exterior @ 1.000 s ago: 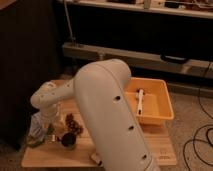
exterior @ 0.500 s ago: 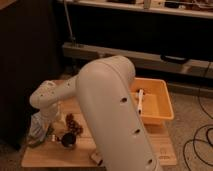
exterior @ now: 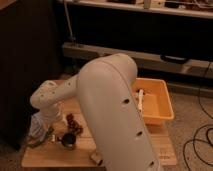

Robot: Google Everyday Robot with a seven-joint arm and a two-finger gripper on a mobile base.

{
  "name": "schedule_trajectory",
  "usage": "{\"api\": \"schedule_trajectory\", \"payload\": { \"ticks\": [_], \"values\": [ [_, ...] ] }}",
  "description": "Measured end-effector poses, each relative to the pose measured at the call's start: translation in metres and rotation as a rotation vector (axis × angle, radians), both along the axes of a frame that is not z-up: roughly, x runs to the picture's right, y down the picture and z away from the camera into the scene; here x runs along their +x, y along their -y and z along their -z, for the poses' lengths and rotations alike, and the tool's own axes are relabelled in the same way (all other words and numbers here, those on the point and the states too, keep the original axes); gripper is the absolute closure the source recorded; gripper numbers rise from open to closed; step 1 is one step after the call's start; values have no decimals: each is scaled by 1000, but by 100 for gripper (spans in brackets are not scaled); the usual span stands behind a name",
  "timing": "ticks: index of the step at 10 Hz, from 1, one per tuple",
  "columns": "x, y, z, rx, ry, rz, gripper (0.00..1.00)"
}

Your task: Place pepper in tray

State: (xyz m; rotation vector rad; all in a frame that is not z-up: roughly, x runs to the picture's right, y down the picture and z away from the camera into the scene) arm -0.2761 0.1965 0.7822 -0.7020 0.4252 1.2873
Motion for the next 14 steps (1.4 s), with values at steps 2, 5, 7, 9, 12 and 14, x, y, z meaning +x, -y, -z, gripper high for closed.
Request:
{"api": "schedule_trajectory", "payload": {
  "ticks": [2, 5, 7, 9, 12, 14],
  "values": [
    [3, 2, -3, 3, -17, 7, 35],
    [0, 1, -11, 1, -34, 30, 35],
    [-2, -1, -15, -11, -31, 35, 35],
    [-4, -2, -18, -18, -1, 27, 42],
    [-10, -6, -18, -26, 31, 27, 48],
    [-9, -9, -21, -33, 29, 30, 48]
  ]
}}
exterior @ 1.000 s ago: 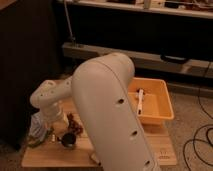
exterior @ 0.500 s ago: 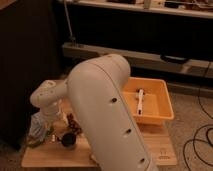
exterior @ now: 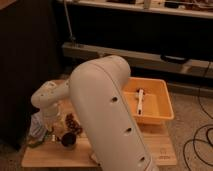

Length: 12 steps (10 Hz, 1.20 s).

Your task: Place pepper in tray

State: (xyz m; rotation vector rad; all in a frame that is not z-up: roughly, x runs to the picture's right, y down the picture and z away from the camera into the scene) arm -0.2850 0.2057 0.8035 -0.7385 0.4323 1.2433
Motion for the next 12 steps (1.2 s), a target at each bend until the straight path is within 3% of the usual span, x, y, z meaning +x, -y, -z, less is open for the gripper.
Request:
{"api": "schedule_trajectory", "payload": {
  "ticks": [12],
  "values": [
    [-19, -7, 1, -13, 18, 1, 46]
  ]
}}
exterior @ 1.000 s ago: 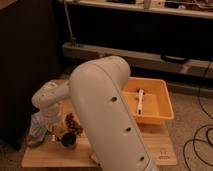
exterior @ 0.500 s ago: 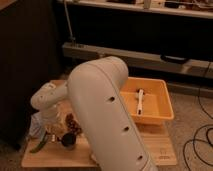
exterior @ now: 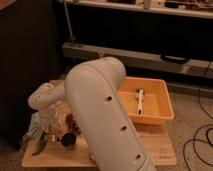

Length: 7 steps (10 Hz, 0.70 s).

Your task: Place pepper in tray

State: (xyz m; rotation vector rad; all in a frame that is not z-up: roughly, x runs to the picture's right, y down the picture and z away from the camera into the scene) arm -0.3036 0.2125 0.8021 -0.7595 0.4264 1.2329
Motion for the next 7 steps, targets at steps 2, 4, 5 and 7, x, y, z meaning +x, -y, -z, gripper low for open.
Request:
{"api": "schedule_trajectory", "payload": {
  "ticks": [2, 4, 5, 7],
  "values": [
    [0, 4, 7, 3, -2, 1, 30],
    [0, 7, 15, 9, -4, 3, 27],
    [0, 8, 20, 17, -8, 7, 27],
    [1, 8, 26, 24, -12, 11, 27]
  ]
}}
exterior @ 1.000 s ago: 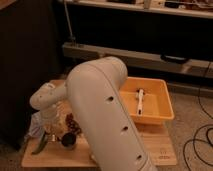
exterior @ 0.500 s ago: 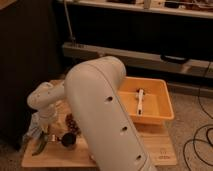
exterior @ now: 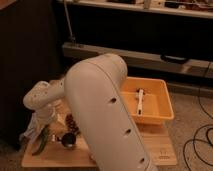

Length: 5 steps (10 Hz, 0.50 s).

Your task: Place pepper in tray

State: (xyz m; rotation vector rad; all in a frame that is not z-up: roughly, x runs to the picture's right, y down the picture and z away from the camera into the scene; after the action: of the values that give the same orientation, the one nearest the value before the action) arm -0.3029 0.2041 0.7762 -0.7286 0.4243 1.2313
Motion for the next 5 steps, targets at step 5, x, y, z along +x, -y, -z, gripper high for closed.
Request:
{"api": "schedule_trajectory", "payload": {
  "ticks": [5],
  "values": [
    [-2, -12, -6, -27, 12, -1, 27]
  ]
}}
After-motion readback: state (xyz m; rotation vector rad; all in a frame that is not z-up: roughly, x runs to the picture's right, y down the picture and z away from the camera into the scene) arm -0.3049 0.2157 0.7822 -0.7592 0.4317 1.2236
